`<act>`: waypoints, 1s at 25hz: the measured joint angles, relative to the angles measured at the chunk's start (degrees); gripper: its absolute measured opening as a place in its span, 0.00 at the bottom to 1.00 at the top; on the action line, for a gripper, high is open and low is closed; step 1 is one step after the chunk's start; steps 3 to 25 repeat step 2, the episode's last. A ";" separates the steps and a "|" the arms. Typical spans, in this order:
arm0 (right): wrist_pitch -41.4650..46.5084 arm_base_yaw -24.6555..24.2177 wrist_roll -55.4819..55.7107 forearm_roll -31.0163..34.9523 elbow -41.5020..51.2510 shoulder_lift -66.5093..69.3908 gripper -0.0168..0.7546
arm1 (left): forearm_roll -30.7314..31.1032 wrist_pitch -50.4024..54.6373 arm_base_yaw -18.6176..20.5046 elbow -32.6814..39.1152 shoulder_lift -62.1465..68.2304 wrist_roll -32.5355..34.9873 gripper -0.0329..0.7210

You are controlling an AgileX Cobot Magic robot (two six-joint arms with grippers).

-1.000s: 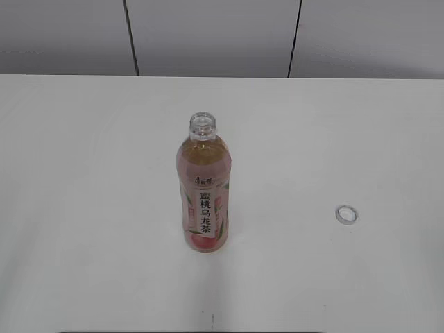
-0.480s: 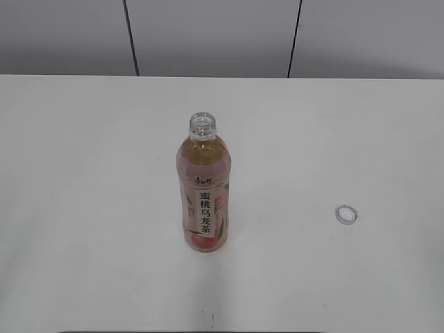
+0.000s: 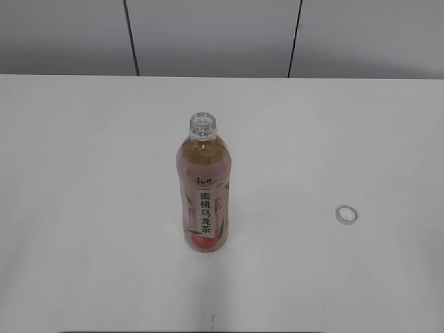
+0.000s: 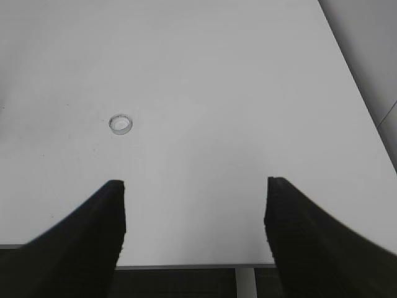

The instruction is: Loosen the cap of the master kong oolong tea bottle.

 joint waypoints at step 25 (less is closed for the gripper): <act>0.00 0.00 0.00 0.00 0.00 0.00 0.71 | 0.00 0.00 0.00 0.00 0.00 0.00 0.76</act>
